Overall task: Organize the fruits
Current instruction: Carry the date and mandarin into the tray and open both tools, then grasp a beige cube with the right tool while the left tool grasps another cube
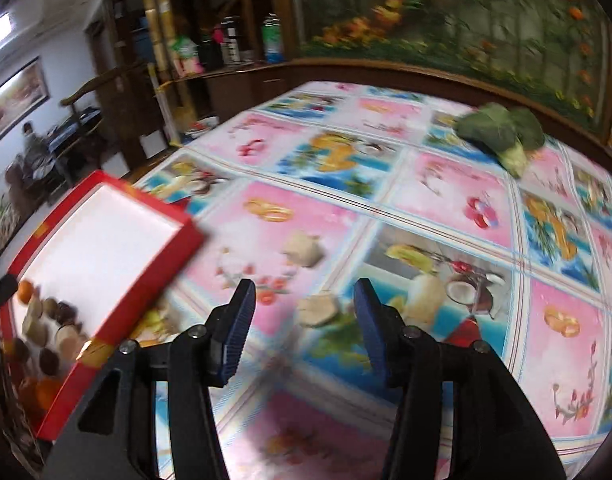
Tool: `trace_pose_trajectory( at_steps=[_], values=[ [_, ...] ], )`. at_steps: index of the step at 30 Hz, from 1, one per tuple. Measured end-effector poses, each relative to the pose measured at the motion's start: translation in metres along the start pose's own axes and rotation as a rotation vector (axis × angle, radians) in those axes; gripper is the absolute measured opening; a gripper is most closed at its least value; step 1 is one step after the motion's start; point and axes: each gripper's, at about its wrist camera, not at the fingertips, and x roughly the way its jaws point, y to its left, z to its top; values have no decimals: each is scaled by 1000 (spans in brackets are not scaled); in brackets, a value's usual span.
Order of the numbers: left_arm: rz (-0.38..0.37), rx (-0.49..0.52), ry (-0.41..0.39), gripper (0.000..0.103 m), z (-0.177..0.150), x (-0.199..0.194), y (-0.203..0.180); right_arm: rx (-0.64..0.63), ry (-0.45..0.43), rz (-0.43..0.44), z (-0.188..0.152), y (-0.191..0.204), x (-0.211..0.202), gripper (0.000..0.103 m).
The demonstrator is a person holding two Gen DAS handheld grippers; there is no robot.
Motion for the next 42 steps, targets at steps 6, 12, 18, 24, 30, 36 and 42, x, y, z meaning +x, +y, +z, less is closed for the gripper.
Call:
trace_pose_trajectory(
  at_steps=[6, 12, 18, 24, 30, 36, 42],
  values=[
    [-69, 53, 7, 71, 4, -1, -29, -65, 87, -74, -5, 14, 23, 47],
    [-106, 92, 19, 71, 15, 3, -54, -29, 90, -112, -5, 5, 23, 25],
    [-178, 132, 68, 71, 36, 25, -94, 178, 68, -107, 1, -43, 13, 25],
    [-256, 182, 155, 71, 51, 69, -146, 424, -42, -140, 6, -96, -18, 25],
    [-269, 189, 233, 70, 55, 110, -177, 483, -105, -112, 9, -99, -32, 25],
    [-269, 171, 269, 50, 56, 129, -189, 501, -96, -82, 11, -101, -27, 25],
    [-332, 155, 277, 26, 57, 134, -188, 526, -103, -69, 11, -104, -29, 25]
  ],
)
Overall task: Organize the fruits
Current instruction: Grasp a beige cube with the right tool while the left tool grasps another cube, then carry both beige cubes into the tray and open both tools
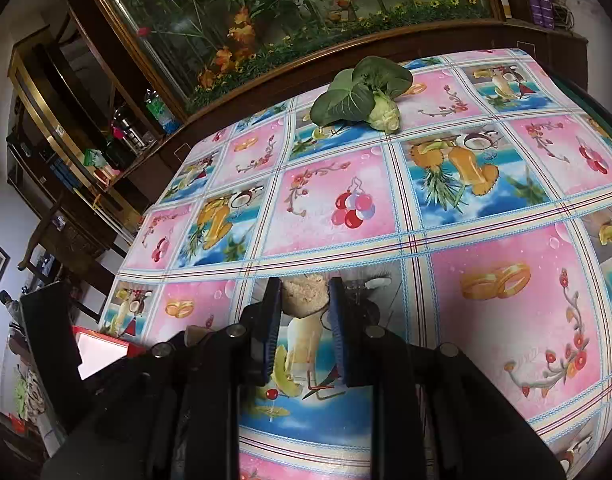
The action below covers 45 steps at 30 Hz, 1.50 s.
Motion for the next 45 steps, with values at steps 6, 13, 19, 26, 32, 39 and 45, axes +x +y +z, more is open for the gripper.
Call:
trace_pose_trajectory(
  at_steps=[6, 13, 19, 26, 32, 39, 45],
  values=[
    [10, -5, -73, 25, -10, -31, -1, 7, -10, 20, 3, -1, -4, 25],
    [46, 27, -241, 26, -35, -105, -1, 38, -24, 154, 3, 3, -16, 25],
    [165, 61, -354, 26, -59, -153, 6, -31, -82, 301, -6, 30, -38, 26],
    [216, 2, -371, 26, -79, -172, 34, -175, -108, 339, -29, 68, -46, 26],
    [247, -46, -369, 26, -90, -179, 56, -256, -96, 339, -45, 86, -42, 26],
    [274, -87, -352, 26, -103, -179, 75, -362, -90, 335, -64, 107, -43, 26],
    [293, -116, -340, 26, -109, -177, 89, -425, -81, 370, -80, 123, -47, 26]
  ],
)
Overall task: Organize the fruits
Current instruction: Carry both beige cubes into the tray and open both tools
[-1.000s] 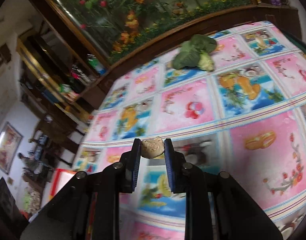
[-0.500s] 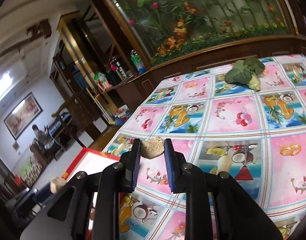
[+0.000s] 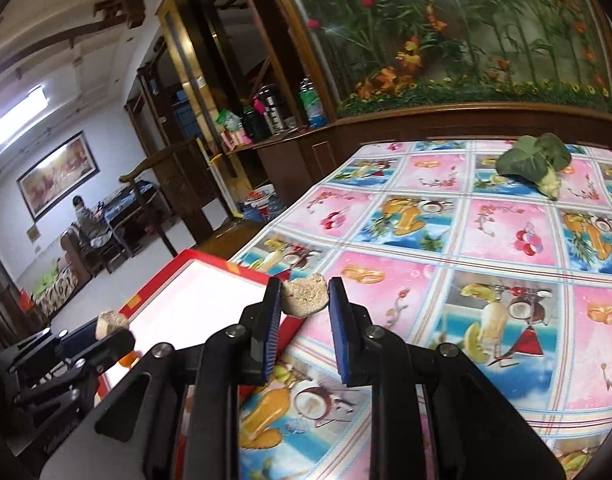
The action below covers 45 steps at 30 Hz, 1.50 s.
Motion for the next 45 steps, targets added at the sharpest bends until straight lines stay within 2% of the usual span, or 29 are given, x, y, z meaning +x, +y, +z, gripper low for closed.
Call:
trace_pose_trajectory(
  at_steps=[15, 34, 45],
  values=[
    [47, -33, 19, 26, -8, 5, 25, -176, 29, 79, -23, 57, 2, 26],
    [65, -41, 33, 26, -13, 9, 35, -218, 59, 103, -33, 75, 7, 26],
    [96, -52, 45, 26, -18, 11, 49, -218, 118, 124, -42, 84, 19, 26]
  ],
)
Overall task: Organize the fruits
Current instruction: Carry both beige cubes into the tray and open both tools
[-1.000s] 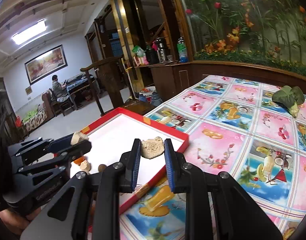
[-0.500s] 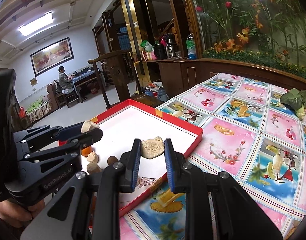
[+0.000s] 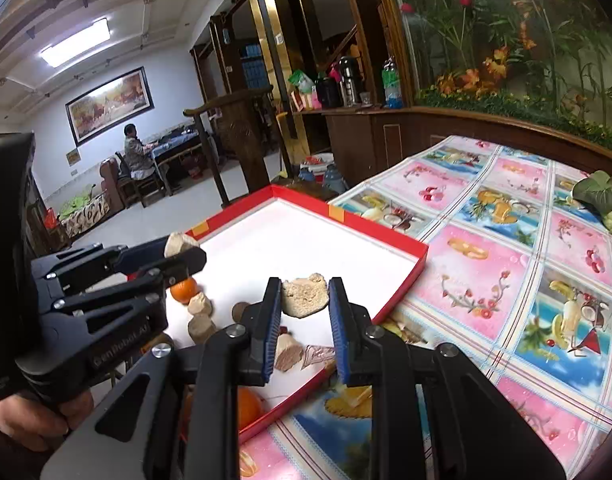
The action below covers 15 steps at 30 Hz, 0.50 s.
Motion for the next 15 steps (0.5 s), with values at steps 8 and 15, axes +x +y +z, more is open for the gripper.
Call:
trace_pose_trajectory(
  at_steps=[8, 15],
  values=[
    [7, -14, 17, 26, -3, 9, 6, -35, 46, 26, -8, 11, 10, 26],
    [16, -16, 31, 26, -6, 14, 9, -47, 79, 42, -14, 17, 18, 26]
  ],
)
